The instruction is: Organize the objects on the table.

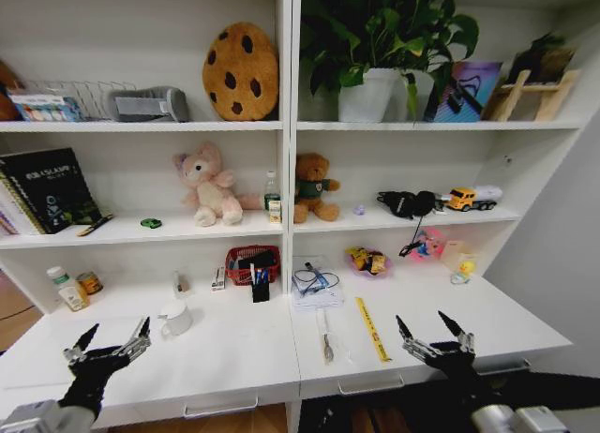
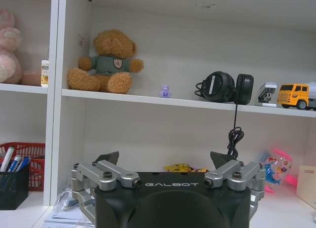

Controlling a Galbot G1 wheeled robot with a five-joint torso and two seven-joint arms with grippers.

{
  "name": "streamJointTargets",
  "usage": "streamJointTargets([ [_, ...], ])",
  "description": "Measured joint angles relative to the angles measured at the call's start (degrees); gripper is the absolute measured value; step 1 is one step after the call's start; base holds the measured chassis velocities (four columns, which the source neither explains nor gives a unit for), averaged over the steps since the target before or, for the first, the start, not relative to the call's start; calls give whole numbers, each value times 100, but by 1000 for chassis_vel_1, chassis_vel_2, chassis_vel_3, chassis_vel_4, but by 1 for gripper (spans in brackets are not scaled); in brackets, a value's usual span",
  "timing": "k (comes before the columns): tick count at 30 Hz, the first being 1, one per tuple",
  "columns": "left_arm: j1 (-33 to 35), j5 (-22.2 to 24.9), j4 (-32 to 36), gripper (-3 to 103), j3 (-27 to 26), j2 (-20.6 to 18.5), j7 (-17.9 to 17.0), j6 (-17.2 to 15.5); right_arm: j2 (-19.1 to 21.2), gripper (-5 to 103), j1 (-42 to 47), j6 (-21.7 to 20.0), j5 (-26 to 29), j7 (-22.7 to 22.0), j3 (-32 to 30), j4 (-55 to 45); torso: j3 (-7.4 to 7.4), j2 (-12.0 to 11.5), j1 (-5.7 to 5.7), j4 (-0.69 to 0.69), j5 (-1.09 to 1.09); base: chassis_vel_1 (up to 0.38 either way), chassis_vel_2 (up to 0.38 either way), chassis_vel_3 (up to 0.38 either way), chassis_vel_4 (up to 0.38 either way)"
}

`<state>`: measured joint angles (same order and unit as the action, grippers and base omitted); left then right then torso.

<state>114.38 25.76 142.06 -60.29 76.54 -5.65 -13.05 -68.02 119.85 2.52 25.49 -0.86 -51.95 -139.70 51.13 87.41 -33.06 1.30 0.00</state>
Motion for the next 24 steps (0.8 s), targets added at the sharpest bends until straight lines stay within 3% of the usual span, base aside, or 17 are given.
streamJointTargets([
  [15, 0, 0, 0, 100, 0, 0, 0, 0, 0, 100, -1, 13, 3, 1, -1, 18, 0, 0, 0, 0, 2, 13, 12, -9, -11],
  [24, 0, 0, 0, 100, 0, 0, 0, 0, 0, 100, -1, 19, 4, 1, -1, 21, 0, 0, 1, 0, -1, 149, 166, -149, -156],
])
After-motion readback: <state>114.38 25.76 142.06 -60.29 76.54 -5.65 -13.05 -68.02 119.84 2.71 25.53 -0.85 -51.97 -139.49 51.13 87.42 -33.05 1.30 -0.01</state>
